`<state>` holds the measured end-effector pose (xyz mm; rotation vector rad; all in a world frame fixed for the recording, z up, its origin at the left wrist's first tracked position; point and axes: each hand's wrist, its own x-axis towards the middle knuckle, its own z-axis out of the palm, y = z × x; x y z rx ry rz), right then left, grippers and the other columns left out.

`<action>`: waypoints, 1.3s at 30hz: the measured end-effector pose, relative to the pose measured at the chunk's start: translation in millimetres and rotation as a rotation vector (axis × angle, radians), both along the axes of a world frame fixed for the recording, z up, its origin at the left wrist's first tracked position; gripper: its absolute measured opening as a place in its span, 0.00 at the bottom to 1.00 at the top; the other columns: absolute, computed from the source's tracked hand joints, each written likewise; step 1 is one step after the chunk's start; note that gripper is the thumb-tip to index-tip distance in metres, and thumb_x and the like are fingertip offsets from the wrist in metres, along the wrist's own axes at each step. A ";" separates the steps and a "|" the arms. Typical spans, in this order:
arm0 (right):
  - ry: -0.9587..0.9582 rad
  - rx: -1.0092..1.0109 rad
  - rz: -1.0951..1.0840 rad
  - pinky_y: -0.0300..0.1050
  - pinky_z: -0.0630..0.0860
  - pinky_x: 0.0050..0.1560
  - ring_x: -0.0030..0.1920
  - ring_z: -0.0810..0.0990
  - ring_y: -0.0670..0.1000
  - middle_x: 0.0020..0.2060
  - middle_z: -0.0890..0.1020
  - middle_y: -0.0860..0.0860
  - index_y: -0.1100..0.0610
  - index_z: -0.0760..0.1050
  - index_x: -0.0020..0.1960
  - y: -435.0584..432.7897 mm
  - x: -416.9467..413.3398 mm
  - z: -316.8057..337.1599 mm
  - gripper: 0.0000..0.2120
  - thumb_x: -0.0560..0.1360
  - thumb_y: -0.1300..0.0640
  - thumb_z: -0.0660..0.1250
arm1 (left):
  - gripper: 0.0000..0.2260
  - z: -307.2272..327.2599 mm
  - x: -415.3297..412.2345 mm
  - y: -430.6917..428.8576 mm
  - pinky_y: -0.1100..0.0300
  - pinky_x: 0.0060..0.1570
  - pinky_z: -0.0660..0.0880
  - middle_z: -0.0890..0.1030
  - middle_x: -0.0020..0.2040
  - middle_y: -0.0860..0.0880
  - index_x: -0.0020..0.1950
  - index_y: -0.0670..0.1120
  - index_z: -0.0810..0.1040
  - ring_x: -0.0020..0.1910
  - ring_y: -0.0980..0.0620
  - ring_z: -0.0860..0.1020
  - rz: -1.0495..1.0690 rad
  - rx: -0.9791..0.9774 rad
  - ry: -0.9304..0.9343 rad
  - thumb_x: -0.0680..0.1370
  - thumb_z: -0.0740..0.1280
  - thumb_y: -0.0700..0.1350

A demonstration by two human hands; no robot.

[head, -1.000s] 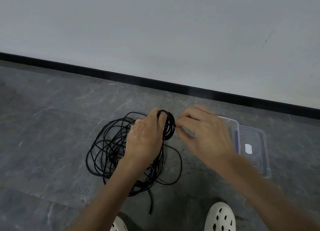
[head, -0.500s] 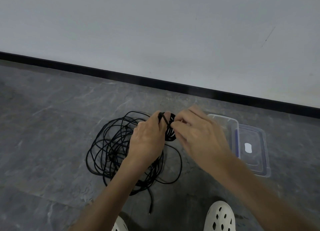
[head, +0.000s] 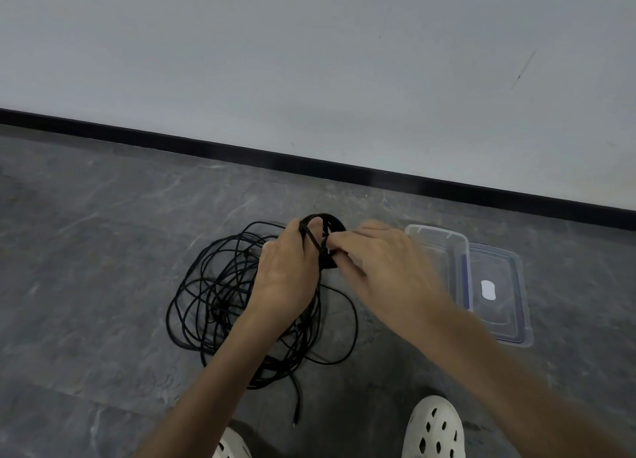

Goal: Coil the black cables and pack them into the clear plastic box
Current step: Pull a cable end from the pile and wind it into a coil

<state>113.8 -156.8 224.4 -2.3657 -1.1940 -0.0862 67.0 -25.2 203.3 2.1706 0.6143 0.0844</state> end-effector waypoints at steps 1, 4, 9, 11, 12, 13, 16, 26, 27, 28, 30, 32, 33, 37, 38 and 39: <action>0.026 -0.009 0.005 0.47 0.78 0.35 0.38 0.79 0.51 0.34 0.82 0.50 0.57 0.81 0.45 -0.7 -0.5 0.8 0.04 0.72 0.64 0.71 | 0.21 -1.0 0.6 0.8 0.59 0.32 0.64 0.76 0.36 0.49 0.45 0.46 0.73 0.36 0.51 0.74 0.002 0.000 -0.004 0.83 0.50 0.58; 0.190 0.030 -0.010 0.37 0.73 0.48 0.47 0.77 0.48 0.43 0.83 0.48 0.53 0.83 0.51 -5.1 1.3 5.6 0.08 0.74 0.62 0.69 | 0.19 -0.1 0.7 2.4 0.62 0.32 0.65 0.77 0.36 0.49 0.45 0.45 0.73 0.36 0.53 0.74 -0.009 0.019 -0.009 0.83 0.51 0.57; 0.344 0.072 -0.028 0.30 0.65 0.52 0.51 0.74 0.45 0.47 0.80 0.45 0.49 0.84 0.50 -11.6 6.7 10.3 0.07 0.76 0.54 0.68 | 0.17 2.1 0.2 0.6 0.69 0.32 0.69 0.78 0.35 0.51 0.43 0.47 0.73 0.32 0.55 0.75 -0.067 -0.016 -0.057 0.83 0.53 0.55; 0.302 0.071 0.000 0.35 0.67 0.52 0.50 0.75 0.46 0.46 0.80 0.45 0.50 0.84 0.50 -12.8 7.8 11.1 0.07 0.74 0.51 0.70 | 0.17 0.6 1.3 0.7 0.69 0.33 0.69 0.79 0.36 0.51 0.43 0.47 0.74 0.33 0.58 0.76 -0.113 -0.017 -0.076 0.83 0.53 0.55; 0.306 0.066 0.010 0.36 0.68 0.51 0.49 0.75 0.46 0.46 0.81 0.45 0.50 0.84 0.50 -13.9 8.0 11.9 0.10 0.73 0.47 0.71 | 0.16 -0.3 2.1 1.2 0.70 0.32 0.68 0.79 0.37 0.52 0.43 0.47 0.73 0.33 0.59 0.76 -0.139 0.018 -0.064 0.83 0.53 0.54; 0.324 0.058 0.016 0.36 0.69 0.51 0.48 0.76 0.45 0.46 0.82 0.45 0.49 0.84 0.50 -15.3 8.3 13.3 0.14 0.71 0.43 0.70 | 0.14 -1.0 3.0 1.8 0.71 0.32 0.68 0.77 0.37 0.53 0.44 0.48 0.71 0.32 0.60 0.75 -0.161 0.058 -0.047 0.83 0.54 0.53; 0.312 0.039 0.043 0.30 0.67 0.50 0.42 0.79 0.44 0.41 0.84 0.44 0.50 0.85 0.45 -15.2 7.9 14.6 0.14 0.70 0.40 0.69 | 0.15 -3.0 3.1 2.6 0.70 0.31 0.68 0.78 0.36 0.52 0.42 0.48 0.71 0.32 0.58 0.75 -0.134 0.020 -0.025 0.83 0.53 0.54; 0.050 0.000 -0.096 0.55 0.77 0.33 0.34 0.78 0.53 0.31 0.81 0.53 0.59 0.81 0.43 -10.4 1.6 2.7 0.05 0.76 0.61 0.67 | 0.17 5.6 -0.8 -5.9 0.64 0.30 0.62 0.68 0.29 0.55 0.34 0.52 0.64 0.27 0.55 0.66 -0.120 0.091 -0.092 0.84 0.55 0.49; 0.042 -0.015 -0.091 0.55 0.77 0.32 0.34 0.78 0.54 0.30 0.80 0.54 0.59 0.81 0.42 -8.8 1.9 0.5 0.05 0.75 0.61 0.68 | 0.17 5.5 -1.0 -6.6 0.64 0.30 0.63 0.68 0.29 0.54 0.34 0.51 0.65 0.27 0.55 0.67 -0.115 0.091 -0.091 0.84 0.54 0.49; 0.044 -0.021 -0.077 0.54 0.77 0.32 0.33 0.77 0.54 0.30 0.80 0.53 0.59 0.81 0.40 -7.2 2.2 -1.4 0.06 0.74 0.62 0.69 | 0.17 6.1 -0.6 -7.2 0.65 0.30 0.65 0.69 0.29 0.54 0.35 0.50 0.66 0.27 0.55 0.68 -0.099 0.066 -0.088 0.83 0.54 0.50; 0.038 -0.035 -0.039 0.48 0.77 0.32 0.35 0.77 0.52 0.31 0.81 0.52 0.58 0.82 0.36 -3.3 3.3 -4.7 0.05 0.71 0.64 0.73 | 0.17 7.3 -0.4 -7.8 0.68 0.27 0.67 0.71 0.28 0.52 0.36 0.47 0.69 0.25 0.57 0.71 -0.086 -0.003 -0.103 0.83 0.55 0.50; 0.037 -0.014 -0.042 0.36 0.72 0.38 0.41 0.74 0.51 0.37 0.81 0.50 0.56 0.83 0.37 -1.4 5.5 -6.9 0.05 0.67 0.65 0.76 | 0.15 8.8 -0.2 -8.5 0.68 0.26 0.67 0.73 0.28 0.53 0.37 0.47 0.70 0.25 0.61 0.72 -0.104 -0.045 -0.122 0.83 0.56 0.49; 0.088 0.026 -0.069 0.32 0.67 0.43 0.45 0.72 0.49 0.41 0.80 0.50 0.55 0.84 0.40 -2.2 6.9 -5.9 0.05 0.68 0.63 0.76 | 0.15 9.0 0.3 -7.2 0.68 0.26 0.66 0.73 0.28 0.54 0.37 0.47 0.70 0.25 0.61 0.71 -0.106 -0.068 -0.125 0.83 0.56 0.48; 0.594 0.309 -0.172 0.35 0.70 0.55 0.55 0.73 0.43 0.53 0.76 0.43 0.45 0.77 0.58 -15.1 14.1 20.0 0.16 0.71 0.55 0.73 | 0.19 11.7 0.7 2.5 0.62 0.31 0.68 0.77 0.28 0.55 0.37 0.45 0.73 0.28 0.57 0.73 -0.099 -0.197 -0.147 0.84 0.55 0.51; 0.718 0.385 -0.202 0.37 0.71 0.55 0.55 0.75 0.42 0.54 0.77 0.43 0.45 0.75 0.60 -18.3 18.2 24.1 0.17 0.73 0.56 0.71 | 0.21 13.0 0.6 3.2 0.57 0.36 0.73 0.80 0.33 0.50 0.40 0.41 0.76 0.33 0.52 0.76 -0.104 -0.227 -0.142 0.83 0.54 0.53; 0.840 0.427 -0.232 0.39 0.72 0.57 0.56 0.76 0.42 0.54 0.79 0.43 0.45 0.74 0.61 -19.4 23.2 24.0 0.15 0.75 0.57 0.68 | 0.23 14.6 0.1 2.7 0.56 0.42 0.74 0.81 0.39 0.44 0.44 0.37 0.77 0.39 0.48 0.77 -0.107 -0.257 -0.135 0.83 0.54 0.54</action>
